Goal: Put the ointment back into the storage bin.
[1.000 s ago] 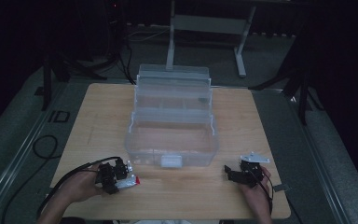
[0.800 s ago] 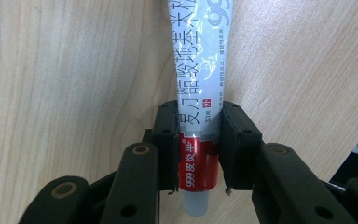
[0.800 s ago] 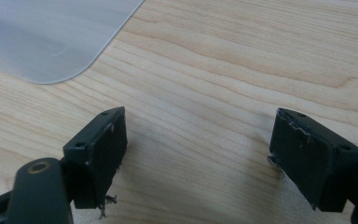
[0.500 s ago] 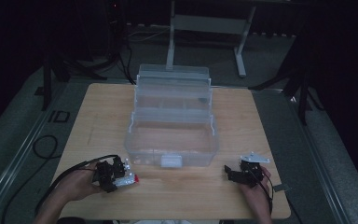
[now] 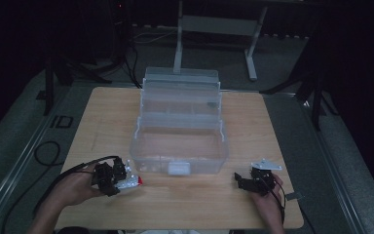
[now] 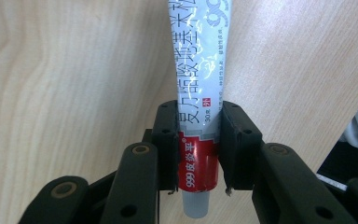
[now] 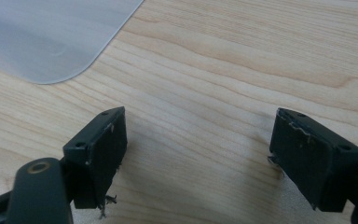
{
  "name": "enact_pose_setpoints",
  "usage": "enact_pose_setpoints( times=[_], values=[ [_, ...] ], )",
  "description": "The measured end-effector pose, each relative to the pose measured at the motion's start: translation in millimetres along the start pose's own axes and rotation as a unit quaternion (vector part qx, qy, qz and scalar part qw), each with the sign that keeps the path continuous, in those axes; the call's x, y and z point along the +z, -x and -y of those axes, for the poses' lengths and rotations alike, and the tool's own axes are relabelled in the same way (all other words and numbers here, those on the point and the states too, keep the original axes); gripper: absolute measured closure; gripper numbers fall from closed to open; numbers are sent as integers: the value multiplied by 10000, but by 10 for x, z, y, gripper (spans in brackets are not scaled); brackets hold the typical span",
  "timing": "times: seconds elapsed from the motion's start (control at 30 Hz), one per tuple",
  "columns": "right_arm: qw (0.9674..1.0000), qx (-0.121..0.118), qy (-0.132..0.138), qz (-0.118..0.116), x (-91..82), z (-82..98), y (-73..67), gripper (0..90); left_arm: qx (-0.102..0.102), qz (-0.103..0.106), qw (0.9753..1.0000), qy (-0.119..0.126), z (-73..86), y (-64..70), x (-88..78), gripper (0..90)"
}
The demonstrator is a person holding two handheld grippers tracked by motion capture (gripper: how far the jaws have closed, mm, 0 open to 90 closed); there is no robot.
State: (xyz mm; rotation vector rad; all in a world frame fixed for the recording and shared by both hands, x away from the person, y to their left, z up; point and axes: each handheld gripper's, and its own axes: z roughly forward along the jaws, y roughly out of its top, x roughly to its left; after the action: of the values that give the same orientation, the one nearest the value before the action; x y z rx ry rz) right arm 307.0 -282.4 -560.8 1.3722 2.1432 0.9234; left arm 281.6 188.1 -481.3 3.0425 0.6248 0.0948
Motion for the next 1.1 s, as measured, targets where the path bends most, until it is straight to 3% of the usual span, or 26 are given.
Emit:
enact_pose_setpoints(
  times=[0.53, 1.1],
  values=[
    [10000, -1, 0, 0, 0, 0, 0, 186, 36, -132, 9995, 283, 50, -63, -240, 704],
    [10000, 0, 0, 0, 0, 0, 0, 186, 328, -206, 9983, 438, 10, -102, -435, 704]
  ],
)
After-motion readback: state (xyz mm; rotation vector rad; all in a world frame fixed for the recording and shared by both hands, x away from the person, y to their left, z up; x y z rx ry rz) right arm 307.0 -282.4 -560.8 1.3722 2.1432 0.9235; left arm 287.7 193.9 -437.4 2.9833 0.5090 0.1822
